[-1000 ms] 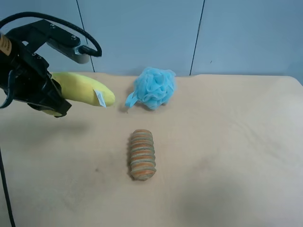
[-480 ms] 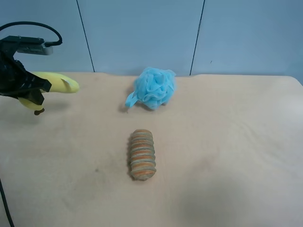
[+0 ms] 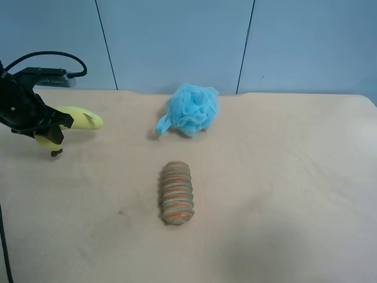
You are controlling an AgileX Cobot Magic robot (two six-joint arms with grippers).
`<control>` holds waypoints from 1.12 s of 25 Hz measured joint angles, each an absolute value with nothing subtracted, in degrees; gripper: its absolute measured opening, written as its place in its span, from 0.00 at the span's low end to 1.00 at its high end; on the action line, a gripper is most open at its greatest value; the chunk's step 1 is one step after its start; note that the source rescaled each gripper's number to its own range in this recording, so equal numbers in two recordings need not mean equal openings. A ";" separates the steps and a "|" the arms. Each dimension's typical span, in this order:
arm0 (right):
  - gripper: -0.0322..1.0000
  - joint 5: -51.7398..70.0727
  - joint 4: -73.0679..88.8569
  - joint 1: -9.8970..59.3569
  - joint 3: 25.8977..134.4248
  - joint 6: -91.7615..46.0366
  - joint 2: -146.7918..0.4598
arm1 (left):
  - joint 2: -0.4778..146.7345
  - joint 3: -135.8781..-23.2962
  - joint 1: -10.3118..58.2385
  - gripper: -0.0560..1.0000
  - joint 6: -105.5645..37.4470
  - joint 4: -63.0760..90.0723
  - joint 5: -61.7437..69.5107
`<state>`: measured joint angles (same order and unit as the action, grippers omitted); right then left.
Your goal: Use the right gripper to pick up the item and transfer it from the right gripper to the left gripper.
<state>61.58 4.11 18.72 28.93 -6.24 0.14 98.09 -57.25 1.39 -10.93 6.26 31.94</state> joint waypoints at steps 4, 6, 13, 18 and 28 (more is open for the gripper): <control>1.00 61.58 4.11 18.72 28.93 -6.24 0.14 | 98.27 -57.25 2.47 0.84 -10.99 6.27 30.00; 1.00 61.58 4.11 18.72 28.93 -6.24 0.14 | 98.27 -57.25 2.93 0.95 -11.49 6.27 29.71; 1.00 61.58 4.11 18.72 28.93 -6.24 0.14 | 98.30 -57.25 3.07 0.99 -11.93 6.27 29.66; 1.00 61.58 4.11 18.72 28.93 -6.24 0.14 | 95.13 -57.25 3.07 0.99 -11.93 5.39 31.03; 1.00 61.58 4.11 18.72 28.93 -6.24 0.14 | 77.50 -57.27 3.07 0.99 -11.21 3.66 43.02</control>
